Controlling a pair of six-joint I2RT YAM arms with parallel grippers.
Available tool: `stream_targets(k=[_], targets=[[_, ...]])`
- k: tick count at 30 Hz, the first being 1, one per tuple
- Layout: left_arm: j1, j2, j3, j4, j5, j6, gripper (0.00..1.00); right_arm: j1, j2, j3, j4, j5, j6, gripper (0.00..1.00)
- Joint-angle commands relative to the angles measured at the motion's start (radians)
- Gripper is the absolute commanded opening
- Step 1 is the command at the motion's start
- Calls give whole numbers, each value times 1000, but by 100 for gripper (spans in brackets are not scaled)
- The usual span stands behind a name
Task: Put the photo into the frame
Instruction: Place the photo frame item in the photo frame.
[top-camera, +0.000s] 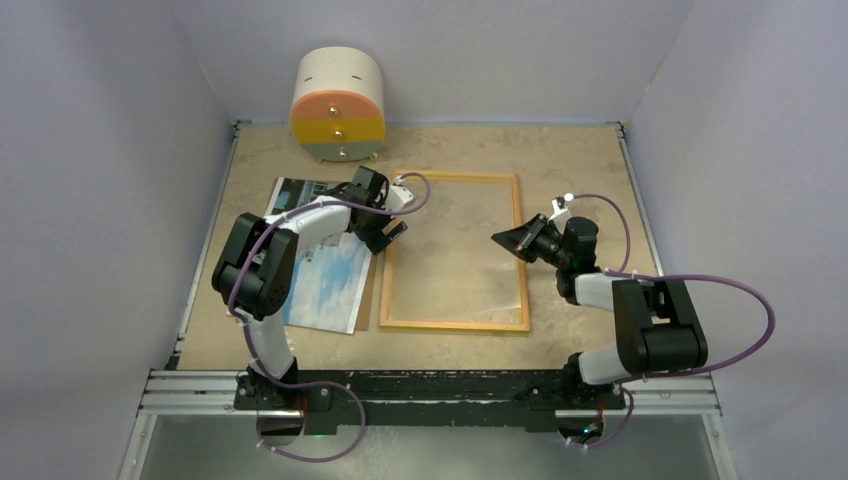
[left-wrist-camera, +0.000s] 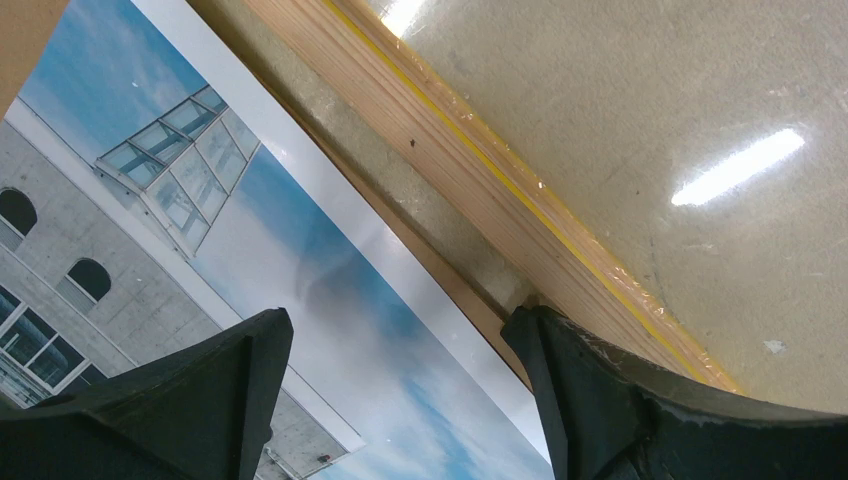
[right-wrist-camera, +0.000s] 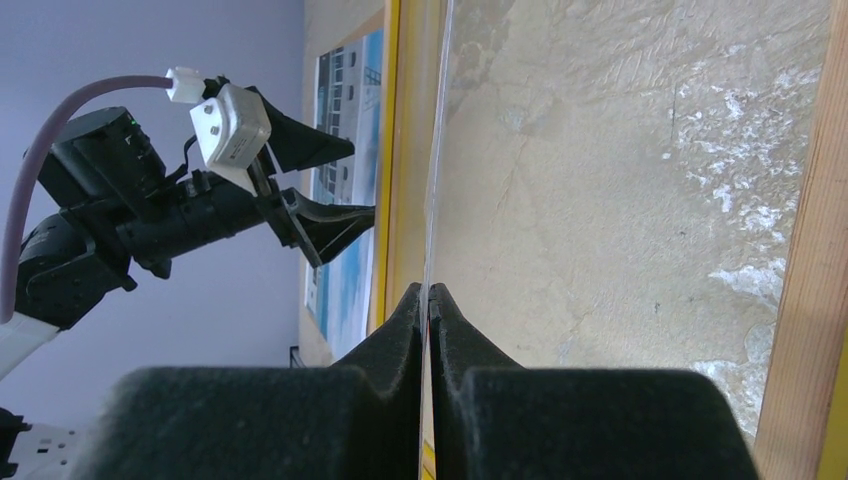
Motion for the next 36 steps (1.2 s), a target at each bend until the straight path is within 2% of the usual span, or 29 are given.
stream_targets(k=[1, 11, 15, 18, 22, 24, 25, 32, 36], targets=[[-16, -4, -14, -11, 79, 8, 90, 10, 3, 27, 40, 8, -30, 3], [-16, -5, -25, -7, 76, 15, 90, 61, 4, 47, 25, 96, -38, 4], [-16, -10, -21, -7, 70, 19, 90, 79, -16, 70, -59, 125, -73, 19], [-11, -9, -12, -8, 63, 24, 90, 81, -55, 86, -153, 180, -128, 38], [-3, -10, -4, -7, 48, 31, 90, 94, -97, 121, -282, 256, -197, 57], [6, -12, 0, -4, 47, 30, 90, 105, -101, 155, -354, 298, -245, 74], [10, -10, 5, -8, 51, 29, 90, 109, -97, 171, -391, 315, -270, 79], [19, -9, 10, -21, 51, 36, 90, 151, -79, 233, -545, 467, -377, 93], [19, -8, 8, -18, 48, 35, 90, 168, -73, 230, -553, 499, -389, 95]])
